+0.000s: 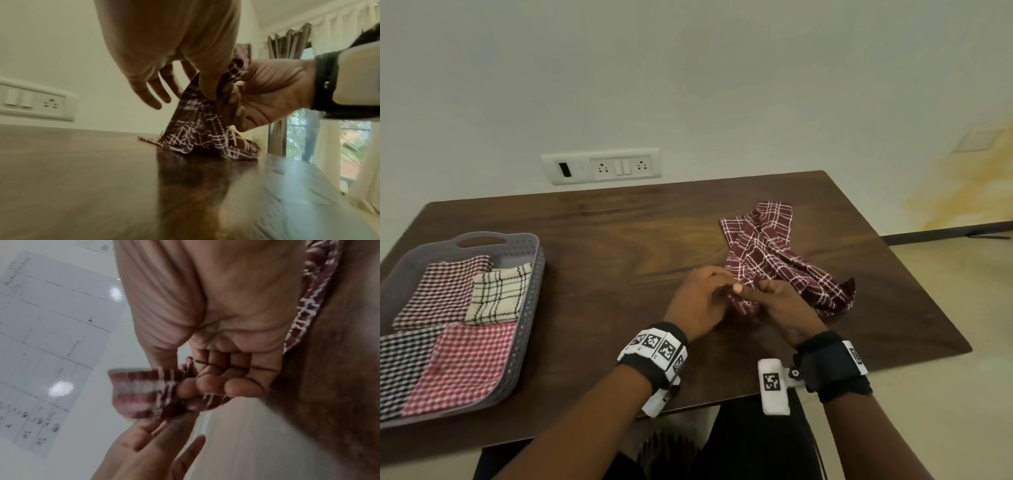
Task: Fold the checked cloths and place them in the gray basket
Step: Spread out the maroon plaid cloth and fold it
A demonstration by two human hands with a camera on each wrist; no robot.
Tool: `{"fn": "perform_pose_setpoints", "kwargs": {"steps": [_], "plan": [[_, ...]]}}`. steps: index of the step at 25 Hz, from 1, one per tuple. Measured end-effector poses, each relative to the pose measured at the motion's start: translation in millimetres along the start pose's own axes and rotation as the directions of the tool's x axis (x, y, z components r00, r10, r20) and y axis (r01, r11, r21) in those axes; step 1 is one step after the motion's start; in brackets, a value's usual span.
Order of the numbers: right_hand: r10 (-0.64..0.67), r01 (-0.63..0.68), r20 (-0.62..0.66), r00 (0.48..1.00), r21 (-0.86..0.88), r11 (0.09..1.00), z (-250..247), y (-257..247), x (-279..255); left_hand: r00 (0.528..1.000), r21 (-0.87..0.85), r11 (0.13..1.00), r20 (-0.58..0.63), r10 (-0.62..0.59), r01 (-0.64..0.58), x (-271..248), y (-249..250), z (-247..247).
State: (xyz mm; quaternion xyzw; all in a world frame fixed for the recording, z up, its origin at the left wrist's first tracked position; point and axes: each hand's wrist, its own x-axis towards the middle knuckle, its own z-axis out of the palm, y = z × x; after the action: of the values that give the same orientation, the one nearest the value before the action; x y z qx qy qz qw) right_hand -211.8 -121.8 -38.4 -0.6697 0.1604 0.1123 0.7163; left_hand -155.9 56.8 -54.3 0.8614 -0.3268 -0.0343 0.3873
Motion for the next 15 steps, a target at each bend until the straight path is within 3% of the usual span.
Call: {"fn": "perform_pose_setpoints", "kwargs": {"steps": [2,4,6,8,9,10,13,15], "plan": [[-0.125,0.103,-0.116,0.985,-0.174,0.979,18,-7,-7,0.991,-0.068,0.995,-0.118,0.058,-0.067,-16,-6,-26],[-0.336,0.265,-0.174,0.926,-0.335,0.904,38,-16,-17,0.983,-0.177,0.984,-0.185,-0.010,-0.024,-31,-8,-49],[-0.463,0.398,-0.010,0.886,-0.493,0.773,62,-27,-30,0.972,-0.297,0.955,-0.216,-0.092,0.025,-43,-5,-69],[-0.398,0.451,0.219,0.891,-0.531,0.718,95,-37,-42,0.958,-0.331,0.943,-0.263,-0.115,0.023,-57,-2,-89],[-0.386,0.471,0.270,0.882,-0.504,0.724,108,-40,-45,0.952,-0.347,0.937,-0.277,-0.128,0.025,-61,-1,-97],[-0.416,0.490,0.258,0.872,-0.464,0.738,119,-42,-46,0.946,-0.360,0.933,-0.292,-0.143,0.030,-66,0,-105],[-0.555,0.495,-0.021,0.832,-0.422,0.759,140,-44,-40,0.925,-0.270,0.962,-0.355,-0.135,0.037,-74,-5,-126],[-0.584,0.501,-0.078,0.808,-0.431,0.751,145,-48,-34,0.926,-0.220,0.973,-0.347,-0.147,0.072,-78,-8,-137]]}}
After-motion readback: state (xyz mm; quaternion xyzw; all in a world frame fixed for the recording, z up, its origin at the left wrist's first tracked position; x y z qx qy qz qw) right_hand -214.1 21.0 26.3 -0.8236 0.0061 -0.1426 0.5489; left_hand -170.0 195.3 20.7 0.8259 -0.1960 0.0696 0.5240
